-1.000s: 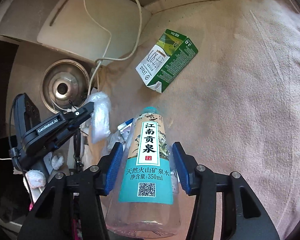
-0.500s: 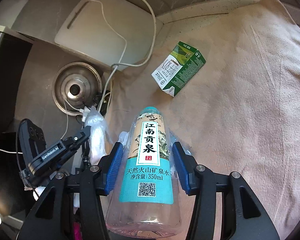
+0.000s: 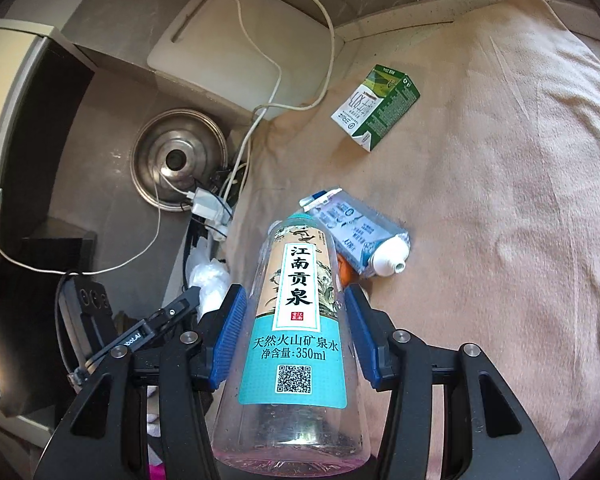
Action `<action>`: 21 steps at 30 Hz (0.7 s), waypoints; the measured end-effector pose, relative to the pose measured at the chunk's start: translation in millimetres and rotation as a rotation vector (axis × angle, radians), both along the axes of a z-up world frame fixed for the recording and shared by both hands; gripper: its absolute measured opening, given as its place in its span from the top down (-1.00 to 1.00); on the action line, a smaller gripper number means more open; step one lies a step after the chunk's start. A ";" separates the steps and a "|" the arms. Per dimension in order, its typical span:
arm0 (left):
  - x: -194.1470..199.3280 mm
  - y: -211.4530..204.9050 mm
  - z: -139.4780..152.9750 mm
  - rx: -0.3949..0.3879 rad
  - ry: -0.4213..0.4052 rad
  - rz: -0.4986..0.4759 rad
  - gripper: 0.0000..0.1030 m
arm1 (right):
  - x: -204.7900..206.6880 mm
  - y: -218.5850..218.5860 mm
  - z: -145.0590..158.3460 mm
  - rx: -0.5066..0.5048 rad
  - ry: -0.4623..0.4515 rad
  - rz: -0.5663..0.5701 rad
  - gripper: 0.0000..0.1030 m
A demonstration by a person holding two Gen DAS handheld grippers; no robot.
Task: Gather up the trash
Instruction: 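Lift the plastic bag and water bottle and carry them over the wastebasket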
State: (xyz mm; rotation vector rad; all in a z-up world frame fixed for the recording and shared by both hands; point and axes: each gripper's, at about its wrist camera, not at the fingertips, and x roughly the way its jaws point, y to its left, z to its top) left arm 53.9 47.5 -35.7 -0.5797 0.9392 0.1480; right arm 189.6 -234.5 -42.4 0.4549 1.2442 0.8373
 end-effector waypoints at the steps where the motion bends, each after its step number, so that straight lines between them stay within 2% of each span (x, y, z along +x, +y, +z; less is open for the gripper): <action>1: -9.0 -1.2 -0.8 -0.003 0.001 -0.001 0.75 | -5.9 -0.1 -0.1 0.001 0.002 0.001 0.04; 11: -75.7 -16.2 -14.1 -0.028 0.029 -0.030 0.75 | -70.9 1.7 -3.8 -0.009 0.014 0.036 0.04; 21: -124.7 -28.6 -46.6 -0.053 0.090 -0.068 0.75 | -128.8 10.4 -17.6 -0.046 0.021 0.079 0.04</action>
